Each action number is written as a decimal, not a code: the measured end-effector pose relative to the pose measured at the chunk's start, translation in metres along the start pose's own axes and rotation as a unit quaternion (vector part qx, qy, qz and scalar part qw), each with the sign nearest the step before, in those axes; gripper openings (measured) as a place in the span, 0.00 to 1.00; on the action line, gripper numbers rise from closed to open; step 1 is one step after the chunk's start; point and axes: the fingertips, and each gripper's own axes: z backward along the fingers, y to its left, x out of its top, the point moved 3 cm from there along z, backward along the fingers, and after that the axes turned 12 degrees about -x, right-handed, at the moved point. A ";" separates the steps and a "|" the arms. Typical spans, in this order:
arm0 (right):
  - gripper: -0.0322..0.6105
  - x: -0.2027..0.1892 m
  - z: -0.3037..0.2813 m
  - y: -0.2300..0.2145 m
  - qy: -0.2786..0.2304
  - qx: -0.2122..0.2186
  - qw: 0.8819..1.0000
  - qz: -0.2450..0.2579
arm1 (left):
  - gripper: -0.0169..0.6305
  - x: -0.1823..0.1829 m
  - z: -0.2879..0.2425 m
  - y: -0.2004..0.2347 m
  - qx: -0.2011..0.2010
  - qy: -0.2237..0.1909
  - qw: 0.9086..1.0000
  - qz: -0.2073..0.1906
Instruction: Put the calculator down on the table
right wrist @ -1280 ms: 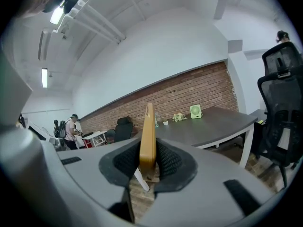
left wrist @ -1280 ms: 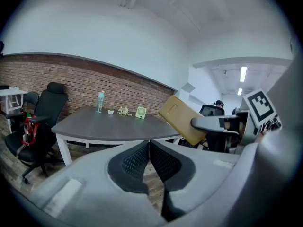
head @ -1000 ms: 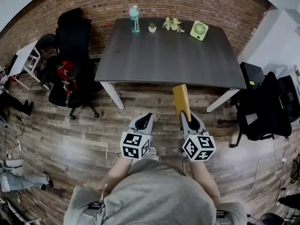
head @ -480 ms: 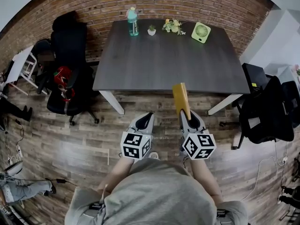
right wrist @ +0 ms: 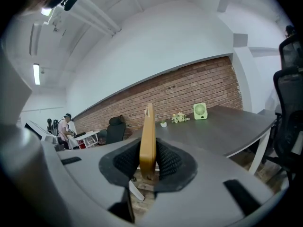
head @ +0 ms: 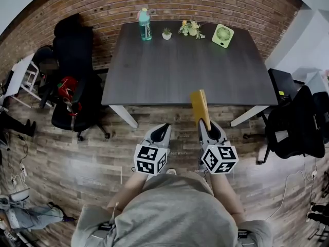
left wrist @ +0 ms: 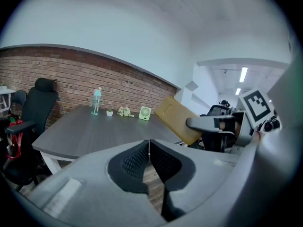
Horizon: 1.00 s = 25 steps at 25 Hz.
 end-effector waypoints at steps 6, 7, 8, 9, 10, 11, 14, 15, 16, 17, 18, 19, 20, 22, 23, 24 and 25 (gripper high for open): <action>0.18 0.003 -0.014 -0.004 0.006 -0.005 1.000 0.001 | 0.06 0.002 -0.008 0.010 0.003 0.006 1.000 0.008; 0.18 0.004 -0.016 -0.005 0.007 -0.006 1.000 0.001 | 0.06 0.002 -0.009 0.012 0.004 0.006 1.000 0.009; 0.18 0.004 -0.019 -0.006 0.008 -0.007 1.000 0.002 | 0.06 0.002 -0.011 0.014 0.004 0.005 1.000 0.010; 0.18 0.004 -0.022 -0.008 0.009 -0.007 1.000 0.002 | 0.06 0.002 -0.012 0.016 0.005 0.005 1.000 0.011; 0.18 0.003 -0.026 -0.009 0.010 -0.007 1.000 0.002 | 0.06 0.002 -0.015 0.019 0.007 0.005 1.000 0.012; 0.18 0.003 -0.030 -0.010 0.012 -0.007 1.000 0.003 | 0.06 0.002 -0.017 0.022 0.009 0.005 1.000 0.013; 0.18 0.003 -0.044 -0.016 0.014 -0.004 1.000 0.003 | 0.06 0.004 -0.028 0.031 0.015 0.005 1.000 0.015; 0.18 0.004 -0.049 -0.018 0.014 -0.004 1.000 0.003 | 0.06 0.005 -0.033 0.033 0.016 0.006 1.000 0.015; 0.18 0.005 -0.055 -0.020 0.015 -0.003 1.000 0.003 | 0.06 0.007 -0.038 0.036 0.016 0.006 1.000 0.015; 0.18 0.007 -0.061 -0.023 0.016 -0.003 1.000 0.003 | 0.06 0.009 -0.044 0.038 0.016 0.006 1.000 0.014; 0.18 0.008 -0.068 -0.026 0.018 -0.002 1.000 0.003 | 0.06 0.012 -0.050 0.041 0.016 0.006 1.000 0.013; 0.18 0.010 -0.075 -0.029 0.019 -0.002 1.000 0.004 | 0.06 0.015 -0.056 0.044 0.017 0.005 1.000 0.011; 0.18 0.011 -0.081 -0.032 0.020 -0.001 1.000 0.004 | 0.06 0.018 -0.062 0.047 0.017 0.006 1.000 0.010; 0.18 0.014 -0.094 -0.039 0.021 0.000 1.000 0.004 | 0.06 0.023 -0.073 0.053 0.019 0.007 1.000 0.009; 0.18 0.016 -0.100 -0.042 0.022 0.000 1.000 0.004 | 0.06 0.025 -0.079 0.056 0.020 0.008 1.000 0.008; 0.18 0.019 -0.106 -0.045 0.023 0.000 1.000 0.004 | 0.06 0.028 -0.084 0.058 0.021 0.008 1.000 0.008; 0.18 0.021 -0.112 -0.048 0.024 0.000 1.000 0.004 | 0.06 0.030 -0.090 0.061 0.022 0.009 1.000 0.008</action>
